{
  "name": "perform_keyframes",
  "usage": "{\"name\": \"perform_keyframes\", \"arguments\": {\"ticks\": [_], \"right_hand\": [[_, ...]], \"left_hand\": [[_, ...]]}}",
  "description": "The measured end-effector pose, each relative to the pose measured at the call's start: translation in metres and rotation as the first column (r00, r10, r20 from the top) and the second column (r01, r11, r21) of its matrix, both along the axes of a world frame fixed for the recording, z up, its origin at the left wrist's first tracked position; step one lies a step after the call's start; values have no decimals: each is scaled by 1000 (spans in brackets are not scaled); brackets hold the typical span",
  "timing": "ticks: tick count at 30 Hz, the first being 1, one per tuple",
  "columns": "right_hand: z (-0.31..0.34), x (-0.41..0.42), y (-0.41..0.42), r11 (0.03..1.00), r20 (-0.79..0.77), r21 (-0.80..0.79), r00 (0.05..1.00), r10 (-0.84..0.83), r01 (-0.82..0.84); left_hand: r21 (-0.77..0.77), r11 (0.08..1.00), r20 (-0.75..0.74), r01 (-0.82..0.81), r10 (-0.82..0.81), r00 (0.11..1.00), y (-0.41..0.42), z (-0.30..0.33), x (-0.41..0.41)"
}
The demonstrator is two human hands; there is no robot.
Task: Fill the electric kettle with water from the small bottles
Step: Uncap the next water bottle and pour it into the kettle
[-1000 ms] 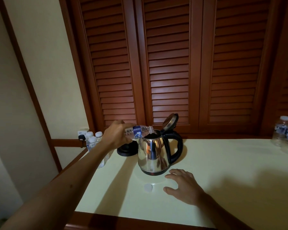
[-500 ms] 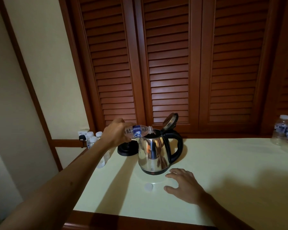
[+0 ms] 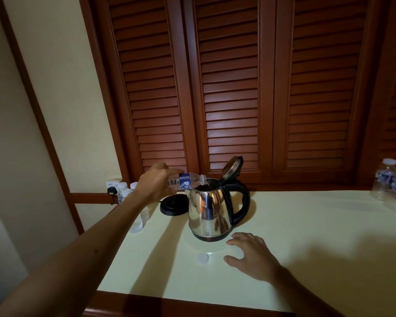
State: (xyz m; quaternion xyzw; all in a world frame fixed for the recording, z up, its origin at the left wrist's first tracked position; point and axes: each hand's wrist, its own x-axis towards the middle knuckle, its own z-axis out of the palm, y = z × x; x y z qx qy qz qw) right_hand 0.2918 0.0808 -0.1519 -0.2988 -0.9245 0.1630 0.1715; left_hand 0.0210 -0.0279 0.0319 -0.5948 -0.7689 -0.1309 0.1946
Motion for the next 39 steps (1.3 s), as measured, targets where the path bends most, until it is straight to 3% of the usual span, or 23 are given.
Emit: {"name": "perform_keyframes", "arguments": {"ticks": [39], "right_hand": [[-3,-2,3,1000,-20,-13,1000,-7,6]], "left_hand": [[-11,999,-94,53,-54,994,4,11,-1]]}}
